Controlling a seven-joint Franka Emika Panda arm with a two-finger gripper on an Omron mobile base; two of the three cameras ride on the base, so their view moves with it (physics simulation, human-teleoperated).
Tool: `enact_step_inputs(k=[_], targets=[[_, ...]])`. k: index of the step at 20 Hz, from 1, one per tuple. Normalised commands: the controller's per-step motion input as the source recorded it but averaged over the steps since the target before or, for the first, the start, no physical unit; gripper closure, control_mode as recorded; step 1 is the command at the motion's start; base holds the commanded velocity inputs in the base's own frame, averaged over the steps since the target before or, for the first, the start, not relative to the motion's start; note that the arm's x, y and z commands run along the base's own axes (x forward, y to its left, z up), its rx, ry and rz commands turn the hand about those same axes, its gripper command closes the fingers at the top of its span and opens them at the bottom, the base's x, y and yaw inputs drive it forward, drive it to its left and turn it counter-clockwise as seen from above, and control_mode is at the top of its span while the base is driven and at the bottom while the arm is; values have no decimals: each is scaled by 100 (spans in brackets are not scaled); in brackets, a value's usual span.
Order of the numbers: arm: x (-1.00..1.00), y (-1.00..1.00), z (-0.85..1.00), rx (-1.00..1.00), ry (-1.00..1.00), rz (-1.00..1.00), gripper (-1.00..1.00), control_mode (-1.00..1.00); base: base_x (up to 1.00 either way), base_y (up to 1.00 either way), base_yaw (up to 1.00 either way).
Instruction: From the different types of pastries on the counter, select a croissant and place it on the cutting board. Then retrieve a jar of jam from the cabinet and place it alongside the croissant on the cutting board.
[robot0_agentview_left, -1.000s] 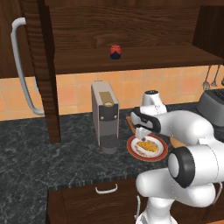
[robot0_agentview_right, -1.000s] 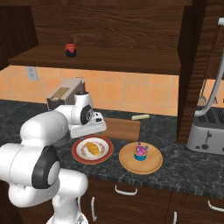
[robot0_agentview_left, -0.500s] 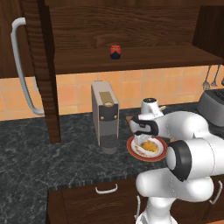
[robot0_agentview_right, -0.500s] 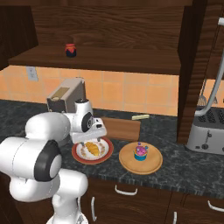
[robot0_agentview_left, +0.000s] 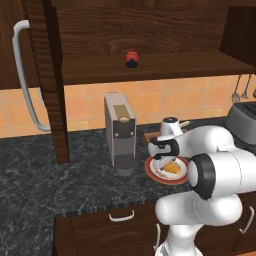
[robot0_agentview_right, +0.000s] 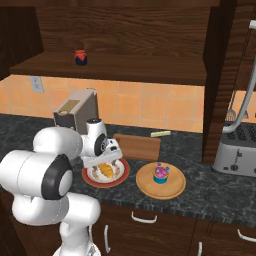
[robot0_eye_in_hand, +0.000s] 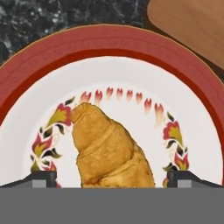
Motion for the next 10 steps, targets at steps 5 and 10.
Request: enact_step_inputs(k=[5,10], targets=[[2,0,-21,0,2,0,-100,-100,0,0,0],[2,0,-22,0,5,0,100,-100,0,0,0]])
